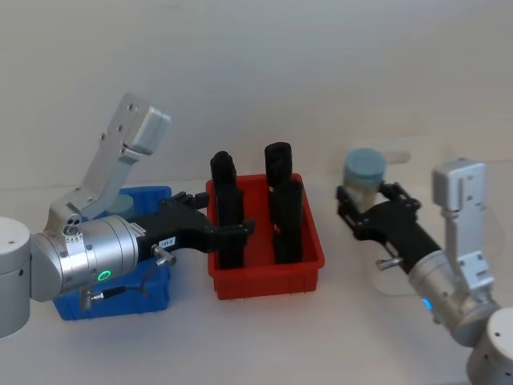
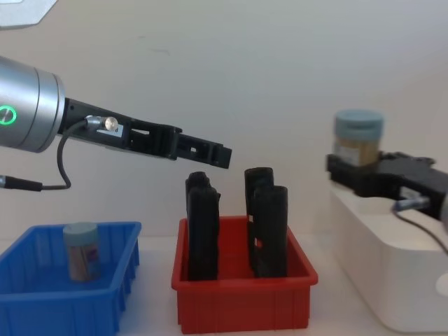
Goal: Pick the cotton swabs from the blue box and place them into the white box.
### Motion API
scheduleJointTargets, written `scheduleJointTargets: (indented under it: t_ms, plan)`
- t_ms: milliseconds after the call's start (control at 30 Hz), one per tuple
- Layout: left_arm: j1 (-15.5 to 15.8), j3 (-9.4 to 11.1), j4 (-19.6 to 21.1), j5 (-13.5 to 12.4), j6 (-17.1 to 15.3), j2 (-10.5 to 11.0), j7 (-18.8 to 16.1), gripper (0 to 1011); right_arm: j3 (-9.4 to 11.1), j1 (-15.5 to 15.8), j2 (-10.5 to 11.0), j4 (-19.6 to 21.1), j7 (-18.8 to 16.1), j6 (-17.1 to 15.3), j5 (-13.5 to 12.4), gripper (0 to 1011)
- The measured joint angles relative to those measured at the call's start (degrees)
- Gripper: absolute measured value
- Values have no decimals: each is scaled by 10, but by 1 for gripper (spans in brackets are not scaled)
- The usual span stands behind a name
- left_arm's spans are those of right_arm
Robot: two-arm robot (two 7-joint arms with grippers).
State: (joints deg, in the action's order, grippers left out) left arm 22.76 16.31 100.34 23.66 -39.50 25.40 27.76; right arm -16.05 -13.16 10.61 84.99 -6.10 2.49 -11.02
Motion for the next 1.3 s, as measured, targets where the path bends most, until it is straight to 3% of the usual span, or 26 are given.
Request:
scheduleJointTargets:
  t_ms: [600,833,933,1300]
  plan:
    - [0,0,0,0,0,0,0,1004,63,11,48,1,97,-34,-48,636]
    - [0,0,0,0,0,0,0,1004,85,-11,59,-36,123,-64,-65,636]
    - [0,0,0,0,0,0,0,1004,95,-31,63,-70,128,-78,-72,636]
    - [0,0,0,0,0,0,0,1004,110,-71,68,-136,127,-87,-81,636]
